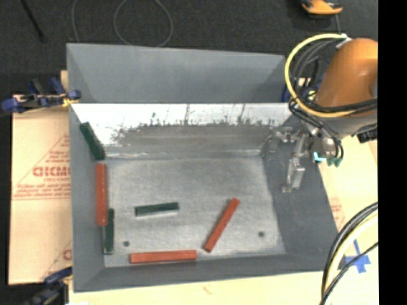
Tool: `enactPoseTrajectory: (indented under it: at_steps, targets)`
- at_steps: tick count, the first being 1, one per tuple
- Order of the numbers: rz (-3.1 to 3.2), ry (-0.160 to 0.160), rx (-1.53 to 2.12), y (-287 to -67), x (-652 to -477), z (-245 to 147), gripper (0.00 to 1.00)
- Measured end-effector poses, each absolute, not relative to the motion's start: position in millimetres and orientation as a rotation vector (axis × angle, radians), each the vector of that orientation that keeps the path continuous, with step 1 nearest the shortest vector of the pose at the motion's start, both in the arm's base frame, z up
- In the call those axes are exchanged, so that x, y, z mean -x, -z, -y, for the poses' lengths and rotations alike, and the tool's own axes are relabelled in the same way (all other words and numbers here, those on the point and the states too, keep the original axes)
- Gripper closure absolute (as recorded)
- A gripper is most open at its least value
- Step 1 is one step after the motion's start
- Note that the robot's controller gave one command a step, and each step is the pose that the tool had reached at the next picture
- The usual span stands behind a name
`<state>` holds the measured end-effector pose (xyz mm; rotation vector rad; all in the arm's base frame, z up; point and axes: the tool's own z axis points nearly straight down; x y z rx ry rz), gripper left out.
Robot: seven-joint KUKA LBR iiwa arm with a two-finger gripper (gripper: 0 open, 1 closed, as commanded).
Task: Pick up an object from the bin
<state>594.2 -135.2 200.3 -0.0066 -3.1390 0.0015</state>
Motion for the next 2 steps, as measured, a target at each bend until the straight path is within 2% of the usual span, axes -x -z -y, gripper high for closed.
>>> enactPoseTrajectory:
  at_steps: [1,2]
  targets:
    - [3.125,-0.001,-0.347,-68.6,-490.0,110.1,0.0]
    - [3.019,-0.003,-0.908,-77.3,-485.3,37.7,0.0]
